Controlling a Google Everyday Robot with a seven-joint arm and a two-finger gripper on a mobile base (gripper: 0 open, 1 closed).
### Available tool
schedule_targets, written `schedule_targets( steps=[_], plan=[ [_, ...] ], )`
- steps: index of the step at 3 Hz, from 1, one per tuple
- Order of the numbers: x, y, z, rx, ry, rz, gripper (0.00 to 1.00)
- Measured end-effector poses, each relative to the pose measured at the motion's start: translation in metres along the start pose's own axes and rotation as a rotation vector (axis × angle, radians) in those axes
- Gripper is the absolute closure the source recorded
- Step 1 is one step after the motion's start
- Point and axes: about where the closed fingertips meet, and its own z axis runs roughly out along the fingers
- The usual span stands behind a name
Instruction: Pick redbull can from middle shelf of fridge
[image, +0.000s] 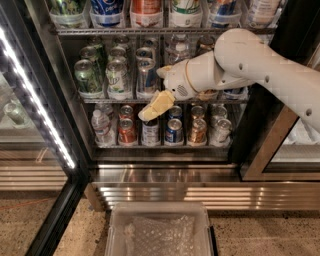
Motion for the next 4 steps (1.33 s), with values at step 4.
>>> schedule_targets(
  steps=[4],
  plan=[
    [0.004, -0.032, 0.029, 0.034, 0.019, -0.006, 0.0]
  ],
)
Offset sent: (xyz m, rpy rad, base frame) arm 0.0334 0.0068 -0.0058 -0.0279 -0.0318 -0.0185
